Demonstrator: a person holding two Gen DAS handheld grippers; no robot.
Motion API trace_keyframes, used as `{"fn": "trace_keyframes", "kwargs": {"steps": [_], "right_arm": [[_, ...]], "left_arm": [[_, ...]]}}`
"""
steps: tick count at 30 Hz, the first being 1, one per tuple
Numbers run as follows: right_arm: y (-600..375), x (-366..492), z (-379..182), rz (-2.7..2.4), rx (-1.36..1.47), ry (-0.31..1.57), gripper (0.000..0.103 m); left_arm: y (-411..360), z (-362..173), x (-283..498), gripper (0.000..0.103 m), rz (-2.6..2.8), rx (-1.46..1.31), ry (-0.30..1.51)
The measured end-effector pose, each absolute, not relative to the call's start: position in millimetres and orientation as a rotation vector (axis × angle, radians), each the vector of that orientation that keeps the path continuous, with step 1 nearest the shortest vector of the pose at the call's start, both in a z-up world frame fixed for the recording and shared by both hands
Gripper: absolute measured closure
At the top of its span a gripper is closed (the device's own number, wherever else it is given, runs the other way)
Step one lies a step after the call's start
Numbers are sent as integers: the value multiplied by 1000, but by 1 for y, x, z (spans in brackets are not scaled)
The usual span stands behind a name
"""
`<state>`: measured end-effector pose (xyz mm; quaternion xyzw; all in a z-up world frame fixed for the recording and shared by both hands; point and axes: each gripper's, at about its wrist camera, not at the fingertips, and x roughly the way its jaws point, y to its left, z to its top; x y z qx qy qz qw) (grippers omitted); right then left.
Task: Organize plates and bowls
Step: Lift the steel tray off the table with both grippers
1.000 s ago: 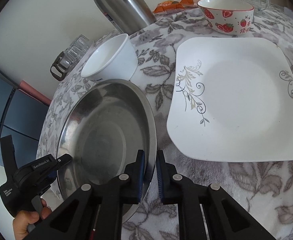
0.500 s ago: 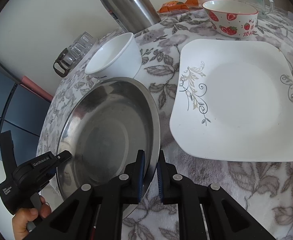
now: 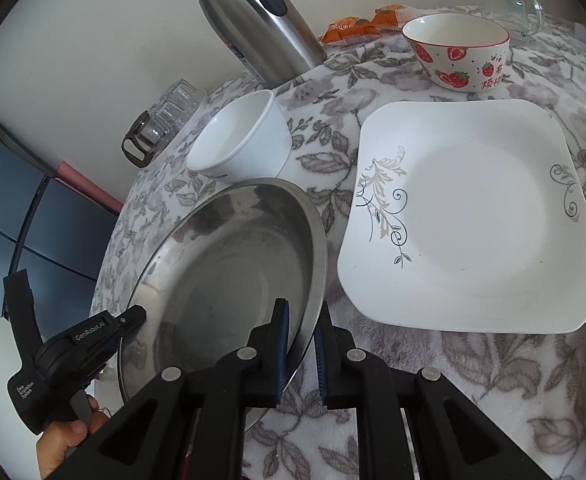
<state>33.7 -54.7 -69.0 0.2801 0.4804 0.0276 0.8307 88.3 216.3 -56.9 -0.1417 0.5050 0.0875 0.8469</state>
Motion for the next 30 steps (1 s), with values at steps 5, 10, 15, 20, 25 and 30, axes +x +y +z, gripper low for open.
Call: {"fn": "trace_keyframes", "kwargs": {"steps": [5,10,15,20,25,30], "right_arm": [[-55,32,-65,71,582,1011,90],[-54,30,-56,90,569,988,90],[-55,26,-44,110,569,954,89],[-54,22,-30,131,557,916,89],[-51,17,-15,140,509,881,89],[-35,10,3,147,383,841,90]], "left_arm": [[216,-56,86,84,190,-306,1064],[218,-48,81,84,201,-322,1039],[219,-35,73,85,200,-340,989],[221,-20,65,86,210,-358,933],[221,-8,58,91,206,-369,885],[206,7,54,96,143,-338,832]]}}
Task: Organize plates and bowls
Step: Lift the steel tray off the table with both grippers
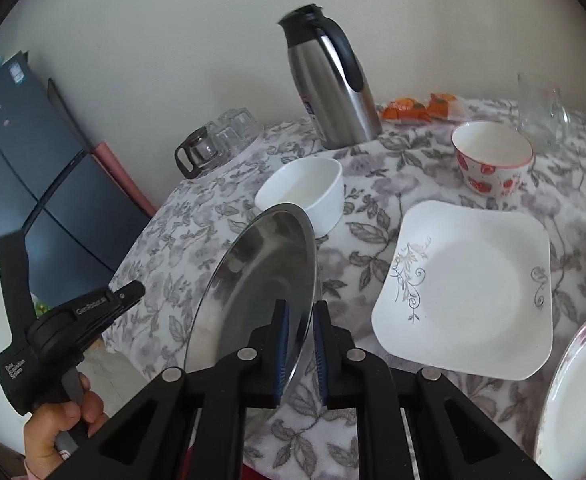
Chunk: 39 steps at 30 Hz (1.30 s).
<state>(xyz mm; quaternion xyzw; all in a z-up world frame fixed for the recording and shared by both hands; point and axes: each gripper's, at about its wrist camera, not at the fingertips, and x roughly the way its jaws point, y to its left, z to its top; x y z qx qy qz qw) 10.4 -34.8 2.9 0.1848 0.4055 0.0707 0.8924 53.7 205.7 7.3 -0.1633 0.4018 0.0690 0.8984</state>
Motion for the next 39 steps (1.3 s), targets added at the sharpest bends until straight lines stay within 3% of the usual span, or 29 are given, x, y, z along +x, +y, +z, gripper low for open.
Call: {"fn": "trace_keyframes", "kwargs": {"steps": [14,16,18,20,26,28,30,33,39], "right_arm": [[-69,21,-45,68,548,982,95],[-70,21,-48,62,557,992,95],[-71,21,-52,53,564,1003,95],[-72,21,-56,45,564,1014,95],[-73,22,-62,33,567,1036,95],[-73,23,-64,29,567,1043,94],[-73,23,-65,27,567,1050,94],[-72,23,-66,29,559,1056,94],[-72,23,-67,37,560,1057,95]], "left_arm": [[212,-36,70,95,168,-402,1041],[216,-45,72,89,178,-431,1080],[220,-54,73,71,190,-455,1112],[223,-60,74,66,199,-471,1126],[224,-74,76,66,181,-504,1174],[223,-76,77,69,171,-507,1180],[223,-74,76,80,191,-482,1174],[224,-75,76,83,201,-473,1169],[221,-75,79,81,210,-432,1149]]}}
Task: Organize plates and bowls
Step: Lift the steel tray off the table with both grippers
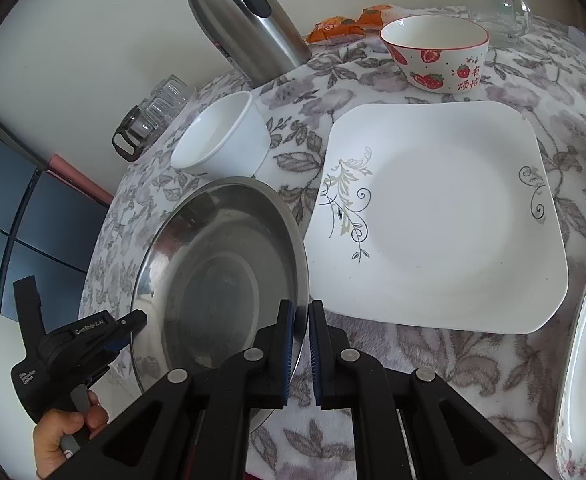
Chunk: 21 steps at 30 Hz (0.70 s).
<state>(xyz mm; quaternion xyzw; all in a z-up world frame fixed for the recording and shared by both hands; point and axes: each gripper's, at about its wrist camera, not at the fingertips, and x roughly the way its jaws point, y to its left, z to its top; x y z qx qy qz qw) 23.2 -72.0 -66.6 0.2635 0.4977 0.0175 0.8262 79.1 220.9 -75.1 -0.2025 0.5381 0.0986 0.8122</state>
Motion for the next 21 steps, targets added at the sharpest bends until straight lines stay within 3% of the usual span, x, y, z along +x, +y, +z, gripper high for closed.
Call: {"fn": "trace_keyframes", "kwargs": {"steps": [6,21], "right_arm": [[-72,24,-68,37,558,1061,95],[-71,25,-69,41,552,1061,94]], "left_arm": [[220,-83,83,76,202,-433,1157],[218,-88,88,75,192,-457,1154]]}}
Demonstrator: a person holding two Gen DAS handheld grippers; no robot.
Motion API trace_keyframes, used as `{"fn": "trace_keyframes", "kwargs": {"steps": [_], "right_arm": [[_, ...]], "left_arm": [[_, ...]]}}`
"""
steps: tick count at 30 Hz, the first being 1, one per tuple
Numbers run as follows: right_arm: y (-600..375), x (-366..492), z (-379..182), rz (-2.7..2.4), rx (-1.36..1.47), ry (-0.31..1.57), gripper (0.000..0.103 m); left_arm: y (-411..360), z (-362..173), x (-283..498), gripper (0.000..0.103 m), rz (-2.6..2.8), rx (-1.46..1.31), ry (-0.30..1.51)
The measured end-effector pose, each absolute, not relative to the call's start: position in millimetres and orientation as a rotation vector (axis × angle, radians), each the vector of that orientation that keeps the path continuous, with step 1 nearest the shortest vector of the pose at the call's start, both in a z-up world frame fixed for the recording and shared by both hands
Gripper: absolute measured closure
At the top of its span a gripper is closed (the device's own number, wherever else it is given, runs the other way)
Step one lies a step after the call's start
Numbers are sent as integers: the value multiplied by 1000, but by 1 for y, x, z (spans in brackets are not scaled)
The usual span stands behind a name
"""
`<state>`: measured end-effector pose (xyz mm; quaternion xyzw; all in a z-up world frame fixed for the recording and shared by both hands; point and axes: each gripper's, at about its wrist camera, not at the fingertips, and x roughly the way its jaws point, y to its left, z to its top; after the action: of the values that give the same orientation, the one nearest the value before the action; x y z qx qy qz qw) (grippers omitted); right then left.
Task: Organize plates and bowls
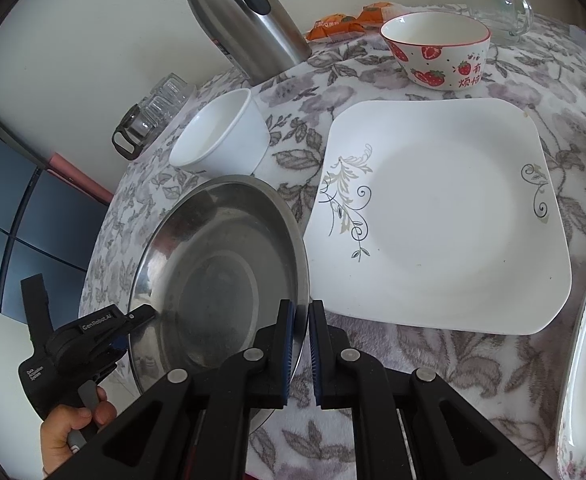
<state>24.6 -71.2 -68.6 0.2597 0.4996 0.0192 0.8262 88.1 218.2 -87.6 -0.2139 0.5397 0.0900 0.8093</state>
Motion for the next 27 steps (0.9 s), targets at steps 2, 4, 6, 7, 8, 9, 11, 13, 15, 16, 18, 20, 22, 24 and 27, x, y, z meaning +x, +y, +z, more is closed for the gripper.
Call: {"fn": "trace_keyframes", "kwargs": {"steps": [2,4,6,7,8,9,11,13,15,16,18,20,22,24,27], "right_arm": [[-71,24,-68,41,548,1059,94],[-71,24,-67,43,547,1057,94],[-71,24,-66,44,545,1054,94],[-71,24,-65,44,545,1052,94],[-72,24,-65,44,544,1051,94],[-71,24,-64,44,542,1049,94],[-72,24,-63,44,541,1046,94],[-72,23,-61,44,542,1042,94],[-73,22,-59,46,541,1037,94],[-73,22,-59,47,539,1035,94],[-73,22,-58,47,537,1034,94],[-73,22,-58,48,538,1035,94],[-73,22,-57,50,537,1033,94],[-73,22,-55,53,535,1027,94],[-72,21,-52,59,529,1019,94]], "left_arm": [[220,-86,87,76,187,-466,1149],[222,-83,86,77,183,-473,1138],[222,-78,86,78,180,-475,1124],[223,-77,85,79,179,-477,1118],[223,-75,84,79,176,-477,1112],[223,-73,84,80,174,-476,1106],[223,-70,83,81,171,-475,1097],[223,-67,82,81,167,-476,1088],[223,-63,80,82,162,-478,1075],[223,-62,80,82,160,-477,1070],[223,-59,79,82,157,-476,1061],[223,-57,78,83,155,-477,1055],[223,-55,77,83,152,-481,1048],[224,-52,76,83,150,-483,1037],[224,-47,74,83,149,-483,1020]]}}
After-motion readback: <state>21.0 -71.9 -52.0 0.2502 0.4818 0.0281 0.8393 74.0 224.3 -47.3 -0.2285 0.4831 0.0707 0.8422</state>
